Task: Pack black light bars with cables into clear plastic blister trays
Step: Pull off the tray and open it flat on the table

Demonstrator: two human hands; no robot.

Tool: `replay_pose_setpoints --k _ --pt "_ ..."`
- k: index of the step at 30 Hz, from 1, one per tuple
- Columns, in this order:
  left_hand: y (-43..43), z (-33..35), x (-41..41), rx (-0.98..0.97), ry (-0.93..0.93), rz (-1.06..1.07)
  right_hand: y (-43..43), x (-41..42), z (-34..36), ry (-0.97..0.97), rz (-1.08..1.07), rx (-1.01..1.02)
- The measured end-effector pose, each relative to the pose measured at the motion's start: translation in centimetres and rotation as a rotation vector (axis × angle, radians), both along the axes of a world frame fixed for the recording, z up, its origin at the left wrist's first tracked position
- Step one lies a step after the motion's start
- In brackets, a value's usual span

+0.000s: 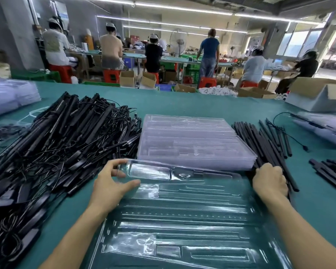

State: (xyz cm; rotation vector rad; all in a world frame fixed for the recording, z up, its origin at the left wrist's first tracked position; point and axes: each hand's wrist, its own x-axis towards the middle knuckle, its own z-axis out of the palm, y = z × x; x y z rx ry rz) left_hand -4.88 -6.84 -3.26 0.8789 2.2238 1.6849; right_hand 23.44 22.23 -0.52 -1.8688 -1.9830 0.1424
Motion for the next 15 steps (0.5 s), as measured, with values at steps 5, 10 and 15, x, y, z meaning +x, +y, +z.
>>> replay_pose_setpoints --k 5,10,15 --pt "0.7 -0.8 -0.2 0.0 0.008 0.057 1.7 0.5 0.3 0.315 0.061 -0.013" --pt "1.0 -0.7 -0.4 -0.019 -0.053 0.022 1.6 -0.3 0.1 0.421 0.134 -0.024" --pt "1.1 -0.8 0.0 -0.01 -0.073 0.019 1.7 -0.7 -0.6 0.696 0.099 -0.169"
